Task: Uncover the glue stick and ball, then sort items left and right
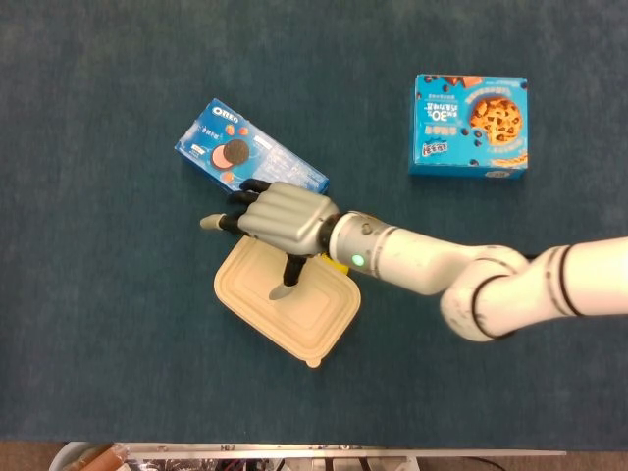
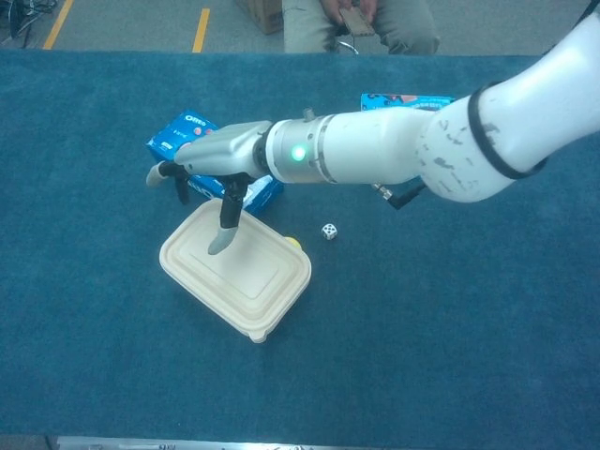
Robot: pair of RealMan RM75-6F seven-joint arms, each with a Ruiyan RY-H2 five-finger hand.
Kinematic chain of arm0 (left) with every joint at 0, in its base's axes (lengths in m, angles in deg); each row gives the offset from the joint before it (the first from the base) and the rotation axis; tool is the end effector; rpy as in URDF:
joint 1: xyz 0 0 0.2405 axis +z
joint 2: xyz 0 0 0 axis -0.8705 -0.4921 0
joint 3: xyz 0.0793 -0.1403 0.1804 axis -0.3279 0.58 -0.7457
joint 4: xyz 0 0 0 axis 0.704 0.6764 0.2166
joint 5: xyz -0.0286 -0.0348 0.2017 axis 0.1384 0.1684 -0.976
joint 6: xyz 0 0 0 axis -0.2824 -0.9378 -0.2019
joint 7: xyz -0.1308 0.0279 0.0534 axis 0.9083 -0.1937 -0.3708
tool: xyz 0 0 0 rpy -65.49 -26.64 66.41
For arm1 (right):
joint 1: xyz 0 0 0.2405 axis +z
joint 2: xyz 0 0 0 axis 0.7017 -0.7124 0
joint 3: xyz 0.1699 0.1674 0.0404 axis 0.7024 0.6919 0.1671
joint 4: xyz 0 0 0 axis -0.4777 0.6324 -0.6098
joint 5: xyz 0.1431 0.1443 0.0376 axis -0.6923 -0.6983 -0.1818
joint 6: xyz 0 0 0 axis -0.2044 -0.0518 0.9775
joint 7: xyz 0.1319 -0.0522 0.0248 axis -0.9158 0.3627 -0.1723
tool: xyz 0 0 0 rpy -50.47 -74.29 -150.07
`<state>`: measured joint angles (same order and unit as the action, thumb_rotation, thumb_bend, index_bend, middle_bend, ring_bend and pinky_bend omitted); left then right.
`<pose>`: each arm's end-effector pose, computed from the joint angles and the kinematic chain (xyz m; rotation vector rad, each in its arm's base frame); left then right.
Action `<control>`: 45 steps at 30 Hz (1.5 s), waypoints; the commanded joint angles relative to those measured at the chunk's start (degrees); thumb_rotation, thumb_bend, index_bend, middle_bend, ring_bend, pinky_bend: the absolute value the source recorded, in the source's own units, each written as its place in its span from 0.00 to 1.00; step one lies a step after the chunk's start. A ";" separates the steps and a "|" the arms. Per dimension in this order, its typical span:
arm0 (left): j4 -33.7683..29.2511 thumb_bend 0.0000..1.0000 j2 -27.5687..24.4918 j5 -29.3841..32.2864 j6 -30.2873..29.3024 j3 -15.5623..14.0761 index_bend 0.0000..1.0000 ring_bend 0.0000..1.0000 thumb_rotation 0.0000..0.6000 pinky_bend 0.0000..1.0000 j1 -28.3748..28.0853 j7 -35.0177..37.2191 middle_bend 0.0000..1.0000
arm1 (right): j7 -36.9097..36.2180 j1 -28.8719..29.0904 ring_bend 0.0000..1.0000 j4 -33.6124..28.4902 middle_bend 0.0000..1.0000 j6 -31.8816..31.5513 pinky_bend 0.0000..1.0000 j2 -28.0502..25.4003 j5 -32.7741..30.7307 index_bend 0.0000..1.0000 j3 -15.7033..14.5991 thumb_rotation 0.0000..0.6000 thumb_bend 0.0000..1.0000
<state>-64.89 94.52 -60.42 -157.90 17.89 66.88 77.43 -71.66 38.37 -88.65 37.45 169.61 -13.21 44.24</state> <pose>-0.2878 0.1087 0.2078 -1.2371 -0.9634 -0.8944 0.0456 -0.3041 -0.0820 2.6162 -0.9533 0.7453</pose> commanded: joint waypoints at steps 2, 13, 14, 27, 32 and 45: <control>0.01 0.35 0.02 -0.03 0.08 0.01 0.26 0.04 1.00 0.04 -0.03 -0.06 0.14 | 1.06 2.85 0.07 1.93 0.28 1.26 0.05 1.97 -3.81 0.06 -1.52 0.78 0.00; 0.53 0.35 0.30 0.31 0.80 0.04 0.26 0.04 1.00 0.04 -0.22 0.51 0.14 | 0.52 1.50 0.07 -5.83 0.29 1.44 0.05 -5.35 -1.89 0.06 -5.61 0.78 0.00; 0.55 0.35 0.34 0.20 0.77 0.02 0.26 0.04 1.00 0.04 -0.22 0.55 0.14 | 0.38 0.90 0.07 -6.96 0.29 1.19 0.05 -6.41 -1.11 0.06 -6.00 0.78 0.00; 1.53 0.35 1.20 -0.18 1.41 -0.12 0.26 0.04 1.00 0.04 -0.53 1.26 0.14 | -2.83 -8.10 0.07 -22.37 0.30 -2.04 0.05 -23.53 12.10 0.06 -8.71 0.78 0.00; 1.19 0.35 1.38 -0.77 0.98 -0.31 0.26 0.04 1.00 0.04 -0.35 0.78 0.14 | -2.86 -9.31 0.07 -21.94 0.29 -3.45 0.05 -20.96 16.92 0.08 -6.54 0.78 0.00; 0.56 0.34 1.00 -0.90 -0.66 -0.56 0.26 0.04 1.00 0.04 0.85 0.41 0.14 | -5.21 -10.14 0.06 -19.07 0.26 -2.09 0.05 -15.14 30.31 0.20 -3.37 0.78 0.46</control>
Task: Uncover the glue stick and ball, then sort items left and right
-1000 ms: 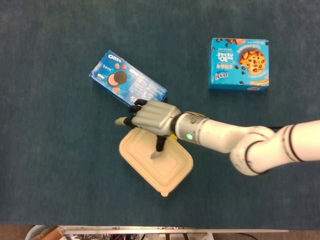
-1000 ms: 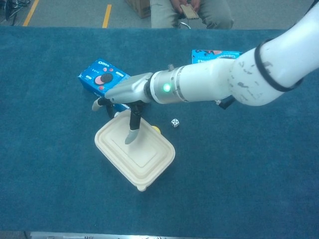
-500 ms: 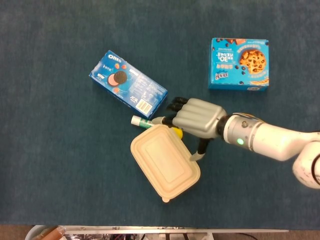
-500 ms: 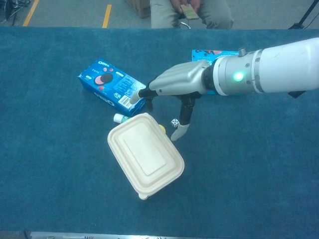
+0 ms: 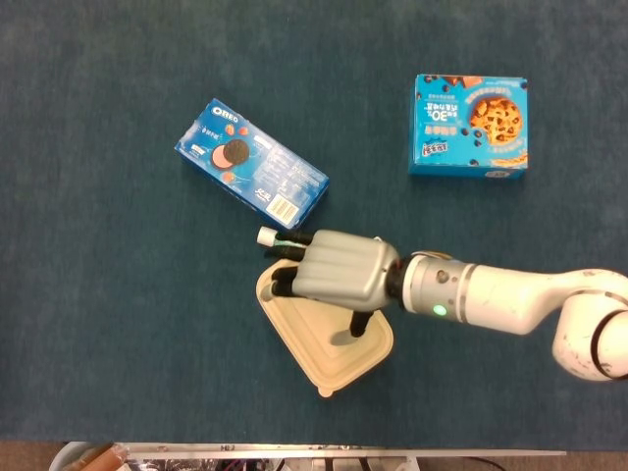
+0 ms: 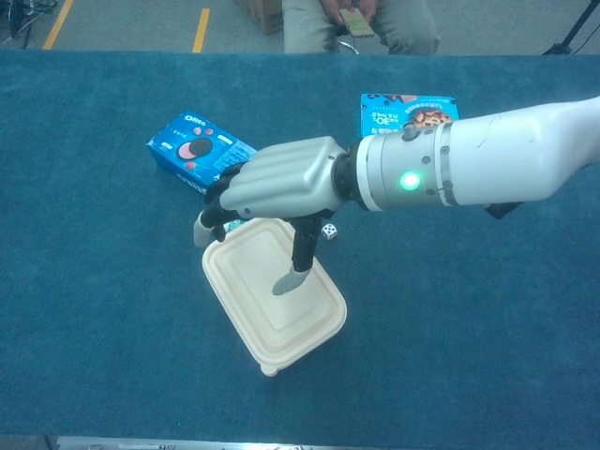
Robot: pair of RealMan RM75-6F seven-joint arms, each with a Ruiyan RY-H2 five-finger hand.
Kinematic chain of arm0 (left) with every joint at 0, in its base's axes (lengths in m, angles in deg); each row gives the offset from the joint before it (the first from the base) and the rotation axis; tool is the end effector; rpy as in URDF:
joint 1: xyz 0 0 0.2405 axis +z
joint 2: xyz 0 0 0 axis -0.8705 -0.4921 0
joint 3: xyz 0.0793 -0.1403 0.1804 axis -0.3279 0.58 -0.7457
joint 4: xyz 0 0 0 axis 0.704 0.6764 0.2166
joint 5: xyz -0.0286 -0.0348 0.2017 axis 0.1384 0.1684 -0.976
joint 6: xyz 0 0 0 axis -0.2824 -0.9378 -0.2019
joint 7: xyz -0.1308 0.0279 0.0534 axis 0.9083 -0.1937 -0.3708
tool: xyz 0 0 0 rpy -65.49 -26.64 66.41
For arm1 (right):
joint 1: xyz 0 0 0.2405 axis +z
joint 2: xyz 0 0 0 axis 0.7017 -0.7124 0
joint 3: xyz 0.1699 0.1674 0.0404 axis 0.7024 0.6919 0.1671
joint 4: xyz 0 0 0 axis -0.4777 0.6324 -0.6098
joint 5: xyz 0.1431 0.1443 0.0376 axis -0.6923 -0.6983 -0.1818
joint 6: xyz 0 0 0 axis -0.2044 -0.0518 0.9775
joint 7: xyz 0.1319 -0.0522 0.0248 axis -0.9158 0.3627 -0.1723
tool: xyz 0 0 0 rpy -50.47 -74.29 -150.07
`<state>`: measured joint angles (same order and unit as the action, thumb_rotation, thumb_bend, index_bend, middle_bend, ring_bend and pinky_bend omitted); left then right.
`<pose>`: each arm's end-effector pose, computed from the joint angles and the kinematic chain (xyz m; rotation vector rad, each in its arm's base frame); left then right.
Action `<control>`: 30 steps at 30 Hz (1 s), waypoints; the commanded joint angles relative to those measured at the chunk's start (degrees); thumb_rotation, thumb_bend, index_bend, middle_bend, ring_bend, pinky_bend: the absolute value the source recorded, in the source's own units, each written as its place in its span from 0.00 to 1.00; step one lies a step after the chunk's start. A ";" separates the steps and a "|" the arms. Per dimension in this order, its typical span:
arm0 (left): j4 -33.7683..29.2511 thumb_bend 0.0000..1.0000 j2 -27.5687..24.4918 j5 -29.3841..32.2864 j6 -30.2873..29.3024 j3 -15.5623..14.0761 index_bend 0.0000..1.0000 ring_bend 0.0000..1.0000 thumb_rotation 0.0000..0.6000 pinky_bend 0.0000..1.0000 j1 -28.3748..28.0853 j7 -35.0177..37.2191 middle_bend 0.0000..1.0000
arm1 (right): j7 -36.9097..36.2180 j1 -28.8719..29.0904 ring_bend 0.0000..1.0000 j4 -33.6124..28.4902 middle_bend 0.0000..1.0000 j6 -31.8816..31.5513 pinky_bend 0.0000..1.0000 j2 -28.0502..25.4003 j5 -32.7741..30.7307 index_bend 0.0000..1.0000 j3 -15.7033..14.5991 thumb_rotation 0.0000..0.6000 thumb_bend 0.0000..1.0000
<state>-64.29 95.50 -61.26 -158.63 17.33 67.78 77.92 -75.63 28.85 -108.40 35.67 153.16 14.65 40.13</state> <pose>-0.2886 0.1022 0.2036 -1.2308 -0.9772 -0.9032 0.0079 -0.2515 -0.0175 2.8196 -0.6229 0.7726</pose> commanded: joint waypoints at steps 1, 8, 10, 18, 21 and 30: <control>-0.10 0.34 0.00 -0.11 0.19 0.01 0.26 0.04 1.00 0.04 -0.14 -0.17 0.14 | -1.72 -0.81 0.06 0.80 0.26 -0.36 0.05 1.63 3.09 0.21 0.82 0.78 0.53; -0.37 0.34 0.02 -0.43 0.17 0.12 0.26 0.04 1.00 0.04 -0.28 -0.47 0.14 | -4.23 -0.43 0.06 2.34 0.26 1.11 0.05 4.67 4.30 0.21 1.98 0.78 0.72; -0.34 0.34 0.05 -0.37 0.11 0.06 0.26 0.04 1.00 0.04 -0.16 -0.44 0.14 | -4.39 0.02 0.06 2.95 0.26 1.82 0.05 5.77 3.97 0.21 2.34 0.78 0.78; -0.05 0.34 0.08 -0.32 -0.13 -0.04 0.26 0.04 1.00 0.04 0.13 -0.10 0.14 | -2.03 2.37 0.06 5.90 0.27 4.28 0.05 10.56 0.62 0.21 2.73 0.78 0.89; 0.05 0.34 0.08 -0.40 -0.18 -0.06 0.26 0.04 1.00 0.04 0.18 0.09 0.14 | -0.32 3.39 0.06 6.77 0.27 5.01 0.05 11.95 -1.15 0.20 2.32 0.78 0.89; 0.34 0.34 0.19 -0.59 -0.03 -0.29 0.25 0.04 1.00 0.04 0.29 0.51 0.14 | 5.33 5.38 0.06 7.27 0.28 4.93 0.05 11.80 -7.42 0.21 -0.97 0.78 0.89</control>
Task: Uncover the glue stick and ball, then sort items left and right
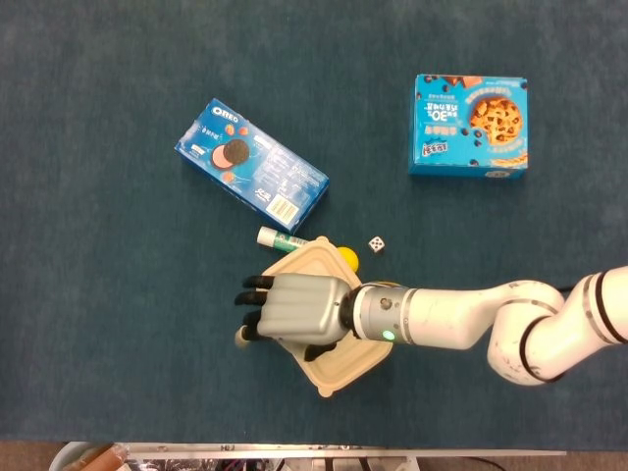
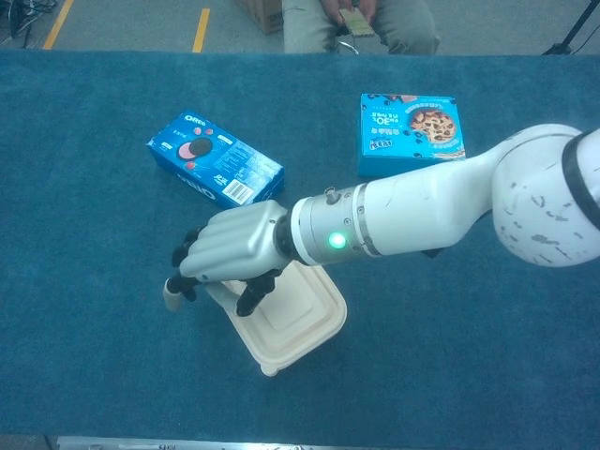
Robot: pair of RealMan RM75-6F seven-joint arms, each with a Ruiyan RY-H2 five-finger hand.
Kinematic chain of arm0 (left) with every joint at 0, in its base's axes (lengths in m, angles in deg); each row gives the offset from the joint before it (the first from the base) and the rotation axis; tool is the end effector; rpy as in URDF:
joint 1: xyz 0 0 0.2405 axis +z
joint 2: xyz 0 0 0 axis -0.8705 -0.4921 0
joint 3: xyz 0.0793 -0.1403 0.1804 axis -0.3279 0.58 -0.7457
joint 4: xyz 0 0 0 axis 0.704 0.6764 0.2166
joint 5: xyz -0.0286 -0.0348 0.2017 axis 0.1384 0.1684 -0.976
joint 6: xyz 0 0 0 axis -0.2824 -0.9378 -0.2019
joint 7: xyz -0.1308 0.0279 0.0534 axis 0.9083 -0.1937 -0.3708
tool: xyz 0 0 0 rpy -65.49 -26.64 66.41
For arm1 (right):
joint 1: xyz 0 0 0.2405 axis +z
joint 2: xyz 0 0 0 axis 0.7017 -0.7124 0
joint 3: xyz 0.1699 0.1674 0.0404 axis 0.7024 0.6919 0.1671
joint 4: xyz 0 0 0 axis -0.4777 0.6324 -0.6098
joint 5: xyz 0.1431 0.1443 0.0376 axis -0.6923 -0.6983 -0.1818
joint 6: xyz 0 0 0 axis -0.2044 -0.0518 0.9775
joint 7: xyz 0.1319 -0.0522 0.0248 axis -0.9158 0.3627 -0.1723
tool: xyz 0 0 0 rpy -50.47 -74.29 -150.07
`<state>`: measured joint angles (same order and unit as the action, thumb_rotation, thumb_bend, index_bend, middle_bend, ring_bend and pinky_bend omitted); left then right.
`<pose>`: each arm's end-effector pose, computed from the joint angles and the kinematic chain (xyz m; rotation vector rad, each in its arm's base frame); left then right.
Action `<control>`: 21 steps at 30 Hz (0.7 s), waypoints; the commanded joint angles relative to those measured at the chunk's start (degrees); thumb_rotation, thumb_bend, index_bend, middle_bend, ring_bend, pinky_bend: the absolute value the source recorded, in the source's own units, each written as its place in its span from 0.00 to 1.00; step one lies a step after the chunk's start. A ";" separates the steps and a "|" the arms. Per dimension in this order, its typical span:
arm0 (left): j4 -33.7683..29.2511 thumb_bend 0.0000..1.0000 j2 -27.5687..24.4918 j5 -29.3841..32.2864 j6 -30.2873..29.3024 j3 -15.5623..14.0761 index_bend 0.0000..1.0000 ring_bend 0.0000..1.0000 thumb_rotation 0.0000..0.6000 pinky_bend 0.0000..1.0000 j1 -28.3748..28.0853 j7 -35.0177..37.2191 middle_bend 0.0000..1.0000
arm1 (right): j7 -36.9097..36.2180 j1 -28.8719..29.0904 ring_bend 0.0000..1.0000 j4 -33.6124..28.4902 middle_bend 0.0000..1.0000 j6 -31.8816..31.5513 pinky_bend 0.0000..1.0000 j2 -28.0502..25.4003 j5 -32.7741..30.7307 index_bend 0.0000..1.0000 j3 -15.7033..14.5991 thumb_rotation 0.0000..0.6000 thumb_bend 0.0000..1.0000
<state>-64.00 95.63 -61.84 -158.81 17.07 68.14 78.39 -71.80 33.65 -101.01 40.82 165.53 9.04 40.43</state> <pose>-0.2888 0.0996 0.2027 -1.2336 -0.9834 -0.9077 0.0218 -0.2311 -0.0743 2.9570 -0.6044 0.6683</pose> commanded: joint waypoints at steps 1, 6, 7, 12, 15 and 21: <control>0.09 0.34 0.10 -0.03 0.28 -0.03 0.25 0.04 1.00 0.04 -0.13 0.02 0.14 | 1.93 0.65 0.06 -0.30 0.28 -0.38 0.05 -0.89 -2.35 0.21 -1.69 0.78 0.89; 0.15 0.34 0.26 -0.15 0.79 0.07 0.25 0.04 1.00 0.04 -0.53 -0.03 0.14 | 3.53 0.51 0.06 -1.97 0.29 -1.46 0.05 -3.27 -4.50 0.21 -3.91 0.78 0.89; 0.15 0.34 0.29 -0.18 0.84 0.10 0.25 0.04 1.00 0.04 -0.59 -0.05 0.14 | 3.73 0.37 0.06 -2.36 0.29 -1.69 0.05 -3.80 -4.64 0.20 -4.32 0.78 0.89; 0.16 0.34 0.47 -0.29 1.33 0.13 0.26 0.04 1.00 0.04 -0.93 -0.17 0.14 | 3.98 -1.28 0.06 -5.53 0.29 -2.94 0.05 -7.47 -3.72 0.21 -6.53 0.78 0.89; 0.13 0.34 0.60 -0.36 1.63 0.16 0.25 0.04 1.00 0.04 -1.16 -0.22 0.14 | 2.88 -2.97 0.06 -7.40 0.30 -3.17 0.05 -9.97 -1.96 0.21 -7.83 0.78 0.89; 0.00 0.34 0.86 -0.66 2.10 0.29 0.25 0.04 1.00 0.04 -1.68 -0.67 0.14 | -0.35 -6.91 0.06 -10.40 0.30 -3.77 0.05 -15.40 3.02 0.20 -10.07 0.78 0.88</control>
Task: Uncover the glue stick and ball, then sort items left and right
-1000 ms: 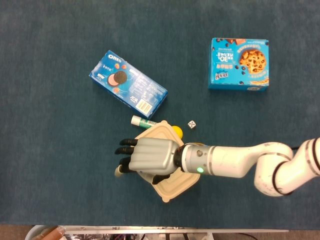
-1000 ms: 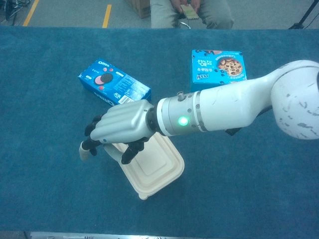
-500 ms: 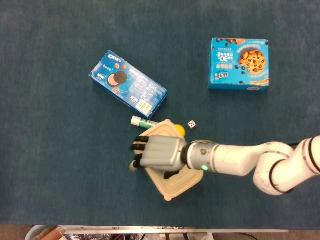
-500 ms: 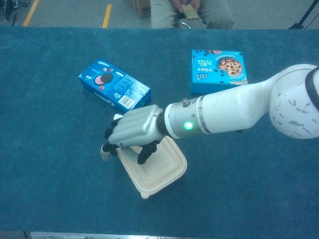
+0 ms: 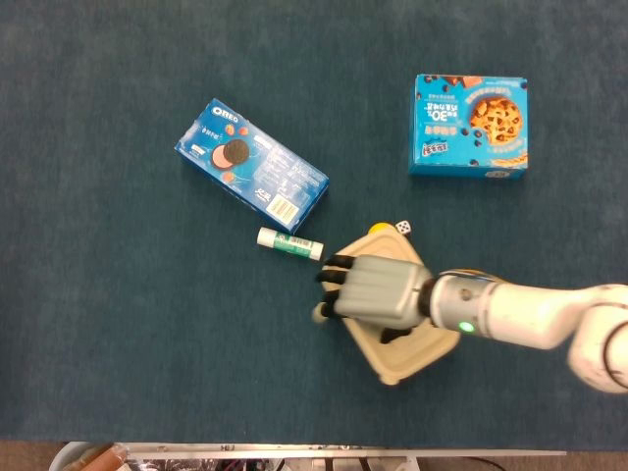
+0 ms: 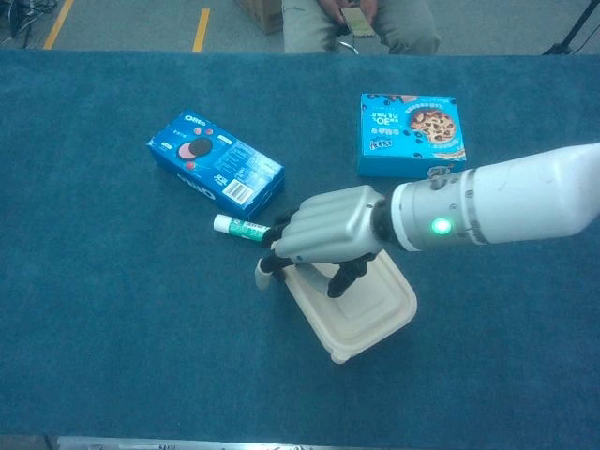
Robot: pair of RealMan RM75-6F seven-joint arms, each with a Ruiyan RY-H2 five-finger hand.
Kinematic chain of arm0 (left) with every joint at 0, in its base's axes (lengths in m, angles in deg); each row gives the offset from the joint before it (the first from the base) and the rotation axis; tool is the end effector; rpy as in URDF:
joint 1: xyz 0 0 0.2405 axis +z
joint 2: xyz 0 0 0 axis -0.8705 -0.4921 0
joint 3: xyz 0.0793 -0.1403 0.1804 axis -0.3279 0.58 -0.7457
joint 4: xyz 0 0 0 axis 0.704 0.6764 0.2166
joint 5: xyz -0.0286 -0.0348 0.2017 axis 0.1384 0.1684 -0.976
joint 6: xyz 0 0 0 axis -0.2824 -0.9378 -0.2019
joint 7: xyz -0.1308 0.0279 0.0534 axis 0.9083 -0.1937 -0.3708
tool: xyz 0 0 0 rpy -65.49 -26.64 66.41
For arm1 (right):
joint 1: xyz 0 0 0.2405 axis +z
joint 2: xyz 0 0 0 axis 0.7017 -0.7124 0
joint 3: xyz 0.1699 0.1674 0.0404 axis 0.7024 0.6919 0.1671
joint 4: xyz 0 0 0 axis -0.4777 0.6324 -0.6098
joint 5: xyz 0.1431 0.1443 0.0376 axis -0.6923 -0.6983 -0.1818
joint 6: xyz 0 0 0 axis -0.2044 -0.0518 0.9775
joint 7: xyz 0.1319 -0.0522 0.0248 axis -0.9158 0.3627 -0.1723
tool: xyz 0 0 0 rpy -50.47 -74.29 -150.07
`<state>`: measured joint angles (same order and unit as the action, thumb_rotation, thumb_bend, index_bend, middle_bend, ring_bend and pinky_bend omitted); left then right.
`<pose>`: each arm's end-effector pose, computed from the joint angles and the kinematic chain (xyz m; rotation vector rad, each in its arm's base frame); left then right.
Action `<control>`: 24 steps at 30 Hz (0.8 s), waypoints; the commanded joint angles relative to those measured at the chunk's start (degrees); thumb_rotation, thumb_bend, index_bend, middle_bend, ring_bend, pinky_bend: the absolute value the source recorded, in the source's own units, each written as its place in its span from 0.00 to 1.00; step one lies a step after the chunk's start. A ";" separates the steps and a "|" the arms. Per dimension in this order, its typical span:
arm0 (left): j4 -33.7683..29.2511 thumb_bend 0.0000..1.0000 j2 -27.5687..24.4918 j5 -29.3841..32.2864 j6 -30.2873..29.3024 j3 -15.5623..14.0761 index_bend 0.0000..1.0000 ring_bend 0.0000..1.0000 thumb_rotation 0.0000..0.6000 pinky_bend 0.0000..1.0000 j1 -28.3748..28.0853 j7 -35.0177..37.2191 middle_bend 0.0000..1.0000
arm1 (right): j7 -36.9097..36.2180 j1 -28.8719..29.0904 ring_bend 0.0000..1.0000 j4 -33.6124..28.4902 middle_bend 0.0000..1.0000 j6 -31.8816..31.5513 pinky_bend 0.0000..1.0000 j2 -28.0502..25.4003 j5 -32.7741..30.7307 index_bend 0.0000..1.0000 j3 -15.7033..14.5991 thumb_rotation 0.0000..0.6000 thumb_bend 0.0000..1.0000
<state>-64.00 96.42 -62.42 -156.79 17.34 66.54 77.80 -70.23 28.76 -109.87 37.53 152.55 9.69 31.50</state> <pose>-0.2857 0.1088 0.1943 -1.2729 -0.9930 -0.9203 -0.0449 -0.2365 -0.0249 2.8552 -0.6791 0.4864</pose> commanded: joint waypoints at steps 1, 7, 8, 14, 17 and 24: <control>-0.03 0.34 0.13 -0.14 0.19 0.01 0.26 0.04 1.00 0.04 -0.17 -0.14 0.14 | -2.55 -2.69 0.06 -1.90 0.31 -0.68 0.05 -3.32 3.34 0.21 -1.43 0.78 0.88; -0.55 0.34 0.45 -0.50 0.93 0.03 0.26 0.04 1.00 0.04 -0.81 -1.12 0.14 | -7.81 -7.56 0.06 -3.51 0.31 -2.28 0.05 -9.36 10.81 0.20 -3.91 0.78 0.88; -0.70 0.34 0.49 -0.53 1.00 0.06 0.26 0.04 1.00 0.04 -0.90 -1.34 0.14 | -9.20 -8.52 0.06 -3.62 0.31 -2.65 0.05 -10.43 12.38 0.20 -4.42 0.78 0.88; -1.53 0.34 0.68 -0.92 1.64 -0.03 0.26 0.04 1.00 0.04 -1.42 -2.57 0.14 | -14.95 -12.05 0.07 -2.82 0.31 -4.15 0.05 -14.74 19.61 0.21 -6.80 0.78 0.88; -1.98 0.34 0.80 -1.10 1.83 -0.09 0.25 0.04 1.00 0.04 -1.59 -3.16 0.14 | -17.30 -13.38 0.07 -2.29 0.31 -4.83 0.05 -16.62 22.34 0.21 -7.93 0.78 0.88; -2.75 0.34 0.96 -1.42 2.41 -0.17 0.26 0.04 1.00 0.04 -2.10 -4.28 0.14 | -22.10 -16.48 0.07 0.56 0.31 -6.95 0.05 -20.12 25.92 0.20 -9.72 0.78 0.88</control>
<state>-66.70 97.36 -63.80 -154.43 17.18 64.49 73.57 -91.52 13.00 -110.11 31.09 133.09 34.92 22.28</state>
